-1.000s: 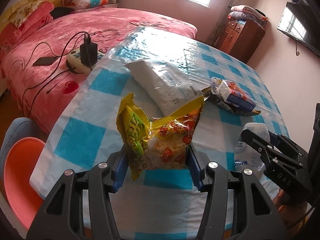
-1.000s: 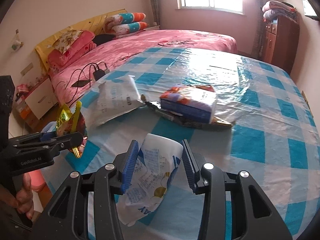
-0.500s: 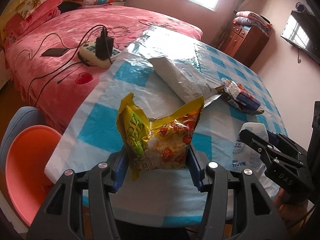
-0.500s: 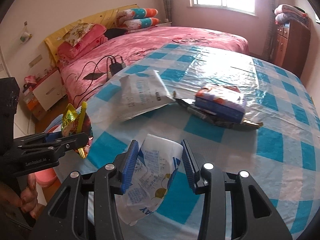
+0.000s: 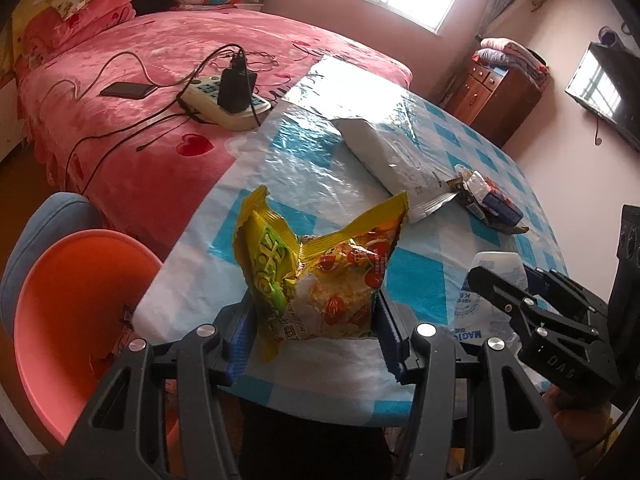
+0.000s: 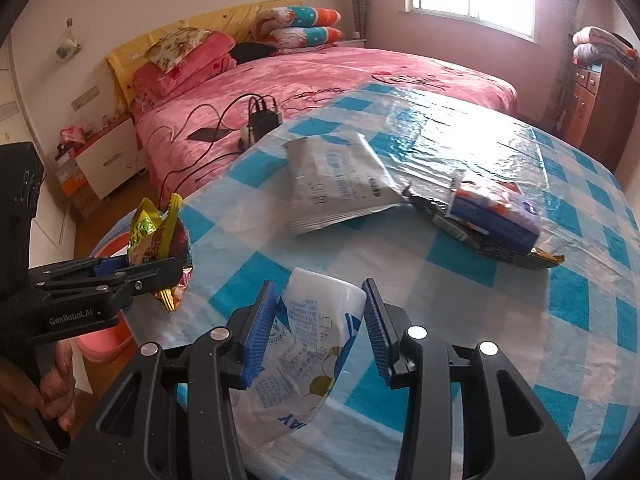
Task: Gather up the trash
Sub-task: 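Carry both held bags from the table over the orange bucket, then open both grippers over the orange bucket to drop the bags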
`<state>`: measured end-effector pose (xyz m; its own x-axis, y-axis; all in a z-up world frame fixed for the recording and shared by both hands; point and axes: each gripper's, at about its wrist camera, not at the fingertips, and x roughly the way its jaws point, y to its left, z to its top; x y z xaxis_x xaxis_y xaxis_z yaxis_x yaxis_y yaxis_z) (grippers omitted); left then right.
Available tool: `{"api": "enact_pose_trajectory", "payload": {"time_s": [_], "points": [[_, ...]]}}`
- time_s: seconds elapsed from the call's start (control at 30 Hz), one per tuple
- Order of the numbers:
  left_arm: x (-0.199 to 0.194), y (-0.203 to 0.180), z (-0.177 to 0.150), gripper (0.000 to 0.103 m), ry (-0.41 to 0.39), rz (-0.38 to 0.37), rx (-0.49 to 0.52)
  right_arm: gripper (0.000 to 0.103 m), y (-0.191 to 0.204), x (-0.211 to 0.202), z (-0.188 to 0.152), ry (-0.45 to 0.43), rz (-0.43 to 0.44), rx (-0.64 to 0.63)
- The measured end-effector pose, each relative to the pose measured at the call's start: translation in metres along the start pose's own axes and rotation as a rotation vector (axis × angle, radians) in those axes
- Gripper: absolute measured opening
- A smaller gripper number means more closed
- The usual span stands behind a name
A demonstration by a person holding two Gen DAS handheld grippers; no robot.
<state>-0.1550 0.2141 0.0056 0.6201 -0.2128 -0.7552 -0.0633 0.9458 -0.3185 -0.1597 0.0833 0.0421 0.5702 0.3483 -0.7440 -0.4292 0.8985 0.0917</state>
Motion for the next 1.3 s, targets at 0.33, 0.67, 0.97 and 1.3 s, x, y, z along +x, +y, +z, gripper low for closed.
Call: {"api": "enact_pose_trajectory", "payload": {"time_s": [0.33,0.67,0.97,1.3], "points": [[-0.023,0.032,-0.004,0.054,-0.045,0.002,-0.05,0.045,0.03,0.007,0.009,0.012,0.014,-0.058],[-0.042,0.09,-0.016,0.054,-0.063,0.069,-0.15,0.045,0.073,0.024,0.022,0.038,0.079,-0.114],[-0.043,0.145,-0.032,0.054,-0.041,0.151,-0.249,0.045,0.123,0.036,0.038,0.053,0.185,-0.194],[-0.041,0.186,-0.051,0.054,-0.014,0.201,-0.334,0.044,0.178,0.061,0.04,0.115,0.333,-0.251]]}}
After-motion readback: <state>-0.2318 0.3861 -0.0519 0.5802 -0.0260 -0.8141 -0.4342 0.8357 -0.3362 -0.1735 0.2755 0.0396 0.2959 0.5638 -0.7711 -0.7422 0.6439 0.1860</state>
